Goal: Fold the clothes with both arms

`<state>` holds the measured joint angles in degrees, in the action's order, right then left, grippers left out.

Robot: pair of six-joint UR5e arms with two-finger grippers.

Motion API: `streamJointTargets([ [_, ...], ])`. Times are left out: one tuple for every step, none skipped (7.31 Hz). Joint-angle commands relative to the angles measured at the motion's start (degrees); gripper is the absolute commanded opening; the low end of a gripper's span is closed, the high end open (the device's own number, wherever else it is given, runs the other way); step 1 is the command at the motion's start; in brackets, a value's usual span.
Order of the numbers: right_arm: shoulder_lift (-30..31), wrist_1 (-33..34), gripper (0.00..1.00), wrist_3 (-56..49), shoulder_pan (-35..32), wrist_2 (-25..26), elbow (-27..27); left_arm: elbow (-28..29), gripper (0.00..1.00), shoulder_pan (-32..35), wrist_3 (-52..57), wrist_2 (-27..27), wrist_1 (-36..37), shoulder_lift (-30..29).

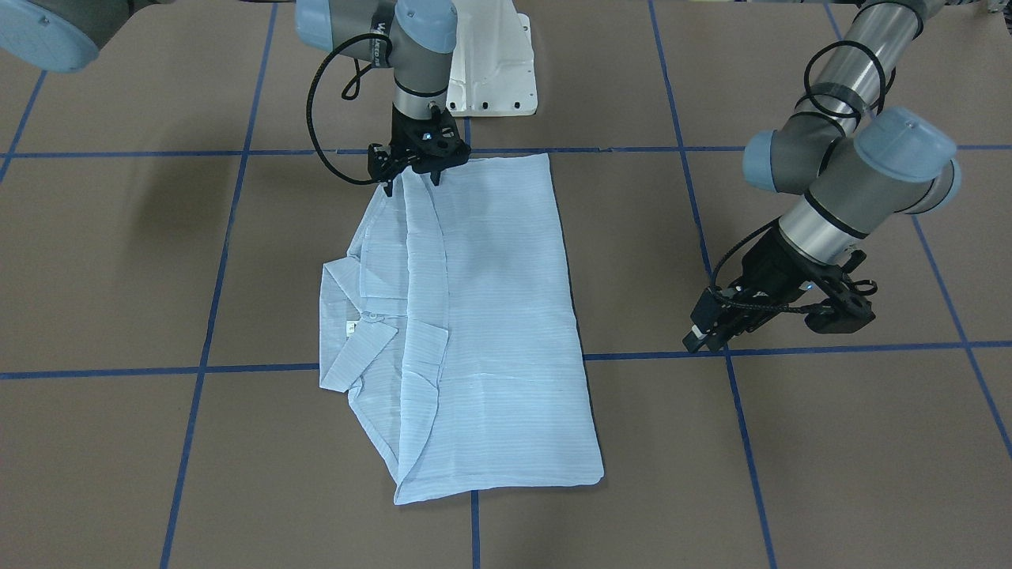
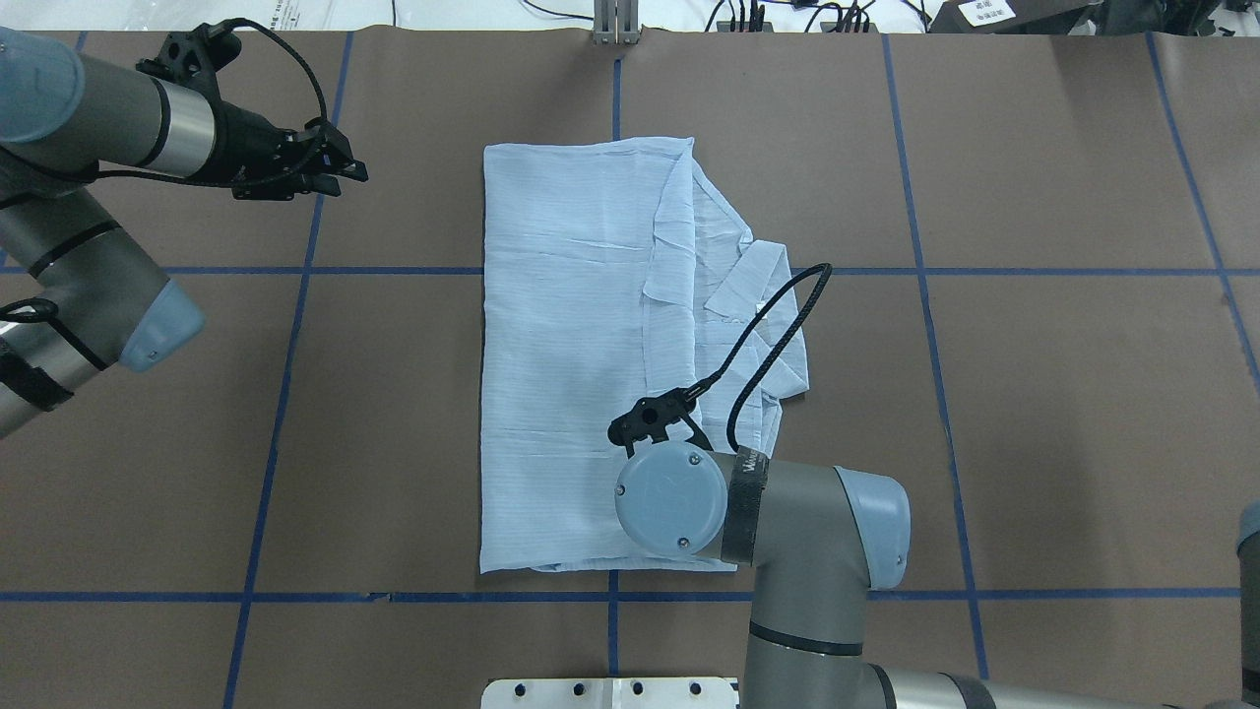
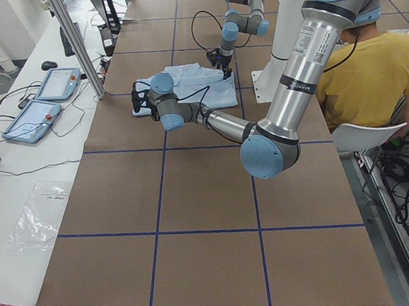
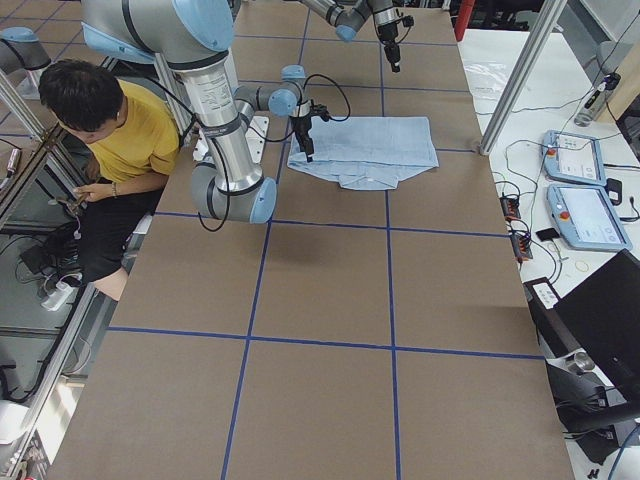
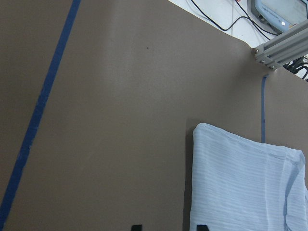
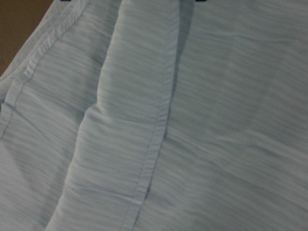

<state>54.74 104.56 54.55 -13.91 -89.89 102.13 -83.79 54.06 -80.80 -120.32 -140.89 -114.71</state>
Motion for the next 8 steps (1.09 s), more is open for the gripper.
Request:
streamJointTargets([
  [1.33, 4.31, 0.86, -0.32, -0.24, -0.37, 1.75, -0.14, 0.48, -0.01, -0.14, 0.0, 0.0, -0.07],
  [4.55, 6.78, 0.85, -2.32, -1.46, -0.63, 6.11, -0.32, 0.48, 0.08, -0.14, -0.09, 0.0, -0.07],
  [9.46, 7.32, 0.85, -5.39, -2.61, -0.55, 11.12, -0.49, 0.48, 0.16, -0.23, -0.09, -0.18, -0.07],
  [15.6, 7.33, 0.85, -5.16, -2.62, -0.46, 14.91, -1.01, 0.48, 0.16, -0.41, -0.09, -0.09, -0.07],
  [17.05, 7.42, 0.86, -3.68, -2.62, -0.55, 16.6, -1.54, 0.48, 0.16, -0.5, -0.09, 0.0, -0.07],
  [17.15, 7.42, 0.86, 0.6, -2.62, -0.81, 16.88, -1.9, 0.48, 0.25, -0.5, -0.35, 0.08, -0.16],
  [15.59, 7.33, 0.86, 2.21, -1.92, -1.6, 16.27, -1.9, 0.48, 0.51, -0.5, -0.35, 0.08, -0.16],
  [12.44, 7.07, 0.86, 2.23, -2.87, -1.69, 14.87, -2.07, 0.48, 0.69, -0.5, -0.53, 0.08, -0.16],
])
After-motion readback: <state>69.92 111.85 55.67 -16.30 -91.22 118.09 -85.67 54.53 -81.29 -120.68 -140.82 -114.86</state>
